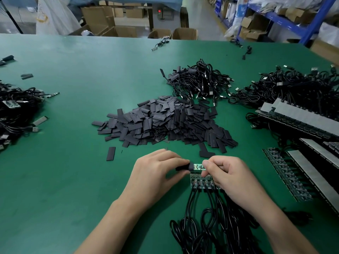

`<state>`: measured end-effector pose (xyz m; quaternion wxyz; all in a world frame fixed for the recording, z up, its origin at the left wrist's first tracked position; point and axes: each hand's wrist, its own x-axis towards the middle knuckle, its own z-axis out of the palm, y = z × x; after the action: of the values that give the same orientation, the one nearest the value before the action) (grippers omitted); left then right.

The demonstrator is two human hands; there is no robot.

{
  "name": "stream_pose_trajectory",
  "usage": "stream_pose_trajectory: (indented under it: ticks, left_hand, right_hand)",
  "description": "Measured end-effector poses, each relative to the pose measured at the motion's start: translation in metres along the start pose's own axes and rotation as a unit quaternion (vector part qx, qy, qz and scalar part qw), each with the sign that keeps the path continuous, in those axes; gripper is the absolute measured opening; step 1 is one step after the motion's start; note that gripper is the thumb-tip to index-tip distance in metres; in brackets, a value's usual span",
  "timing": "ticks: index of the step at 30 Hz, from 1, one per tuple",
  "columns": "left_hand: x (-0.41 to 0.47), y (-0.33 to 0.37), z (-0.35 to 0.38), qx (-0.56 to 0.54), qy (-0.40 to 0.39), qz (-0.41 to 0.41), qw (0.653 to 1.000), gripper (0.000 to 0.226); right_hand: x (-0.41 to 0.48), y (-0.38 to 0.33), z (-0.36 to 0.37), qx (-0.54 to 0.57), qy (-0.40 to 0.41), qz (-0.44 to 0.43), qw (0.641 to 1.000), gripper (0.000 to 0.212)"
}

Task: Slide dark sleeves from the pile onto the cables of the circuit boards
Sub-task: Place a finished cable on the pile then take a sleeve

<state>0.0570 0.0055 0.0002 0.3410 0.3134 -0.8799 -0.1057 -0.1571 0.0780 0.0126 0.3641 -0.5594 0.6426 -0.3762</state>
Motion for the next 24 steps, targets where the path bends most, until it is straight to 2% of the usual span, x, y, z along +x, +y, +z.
stream_pose_trajectory:
  ticks: [5, 10, 19, 24]
  left_hand:
    - [-0.0004, 0.0023, 0.0007, -0.01, 0.022, -0.007, 1.0, 0.015]
    - [-0.0007, 0.0051, 0.0003, -0.015, 0.016, -0.039, 0.999, 0.018]
    - [-0.0006, 0.0039, -0.0007, -0.052, 0.008, -0.047, 0.998, 0.016]
    - [-0.0002, 0.0039, -0.0018, -0.059, 0.001, -0.068, 0.996, 0.023]
  right_hand:
    - [-0.0003, -0.001, -0.0002, 0.002, -0.003, 0.001, 1.0, 0.047]
    - [-0.0019, -0.0023, -0.0014, -0.041, -0.009, -0.014, 0.999, 0.031]
    - [-0.0031, -0.0058, -0.0006, -0.059, 0.001, -0.026, 0.998, 0.03]
    - [-0.0037, -0.0084, -0.0012, -0.055, -0.005, -0.037, 0.998, 0.03]
